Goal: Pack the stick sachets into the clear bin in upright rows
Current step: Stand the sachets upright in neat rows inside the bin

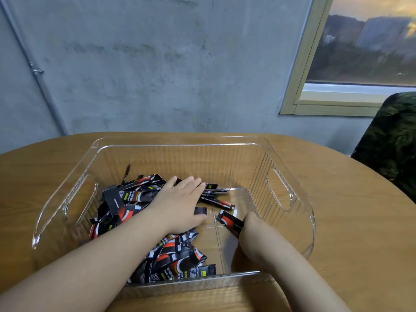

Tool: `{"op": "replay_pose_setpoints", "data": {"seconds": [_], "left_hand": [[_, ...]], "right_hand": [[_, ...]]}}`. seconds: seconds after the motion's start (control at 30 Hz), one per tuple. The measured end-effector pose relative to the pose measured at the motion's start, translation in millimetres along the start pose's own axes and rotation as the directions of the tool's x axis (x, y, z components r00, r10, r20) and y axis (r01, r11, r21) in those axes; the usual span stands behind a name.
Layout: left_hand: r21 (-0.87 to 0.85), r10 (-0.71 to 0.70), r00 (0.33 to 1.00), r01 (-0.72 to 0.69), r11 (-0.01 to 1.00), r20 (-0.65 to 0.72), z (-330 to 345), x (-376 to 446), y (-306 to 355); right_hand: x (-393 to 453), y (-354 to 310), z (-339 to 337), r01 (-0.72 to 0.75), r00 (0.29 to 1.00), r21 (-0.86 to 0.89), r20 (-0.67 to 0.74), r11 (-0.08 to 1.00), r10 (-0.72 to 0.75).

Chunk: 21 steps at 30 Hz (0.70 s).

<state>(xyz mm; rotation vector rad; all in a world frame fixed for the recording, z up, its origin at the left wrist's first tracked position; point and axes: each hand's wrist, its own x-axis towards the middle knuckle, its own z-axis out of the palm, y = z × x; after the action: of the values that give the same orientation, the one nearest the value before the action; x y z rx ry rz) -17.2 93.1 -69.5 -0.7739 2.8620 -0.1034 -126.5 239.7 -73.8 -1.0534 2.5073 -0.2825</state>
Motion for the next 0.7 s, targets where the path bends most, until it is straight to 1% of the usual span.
{"op": "replay_pose_setpoints", "data": {"seconds": [0.07, 0.23, 0.33, 0.43, 0.5, 0.57, 0.7], "left_hand": [[0.013, -0.037, 0.998, 0.037, 0.999, 0.043, 3.7, 1.8, -0.2], [0.123, -0.104, 0.993, 0.096, 0.988, 0.061, 0.6, -1.0, 3.4], [0.072, -0.078, 0.995, 0.074, 0.995, 0.055, 3.9, -0.7, 3.5], [-0.036, -0.038, 0.998, 0.040, 0.999, 0.054, 6.9, 0.7, 1.5], [-0.068, -0.027, 0.999, 0.029, 0.997, 0.029, 9.6, 1.9, 0.5], [-0.054, -0.020, 1.000, 0.021, 0.998, 0.011, 12.9, 3.0, 1.0], [-0.023, -0.035, 0.999, 0.035, 0.999, -0.011, 14.9, 5.0, 3.4]], "right_hand": [[1.1, 0.9, 0.6, 0.008, 1.000, -0.010, 0.013, 1.000, -0.008], [1.5, 1.0, 4.8, 0.017, 0.998, -0.016, 0.054, 1.000, -0.016], [-0.3, 1.7, 5.4, 0.066, 0.998, -0.087, 0.024, 0.994, -0.064], [-0.8, 1.4, 5.9, 0.163, 0.983, -0.238, -0.049, 0.957, -0.180], [1.2, -1.0, 7.0, 0.198, 0.970, -0.277, -0.080, 0.940, -0.228], [5.0, -3.8, 6.6, 0.220, 0.966, -0.290, -0.067, 0.931, -0.249], [15.8, -11.5, 0.7, 0.263, 0.959, -0.376, -0.001, 0.889, -0.284]]}}
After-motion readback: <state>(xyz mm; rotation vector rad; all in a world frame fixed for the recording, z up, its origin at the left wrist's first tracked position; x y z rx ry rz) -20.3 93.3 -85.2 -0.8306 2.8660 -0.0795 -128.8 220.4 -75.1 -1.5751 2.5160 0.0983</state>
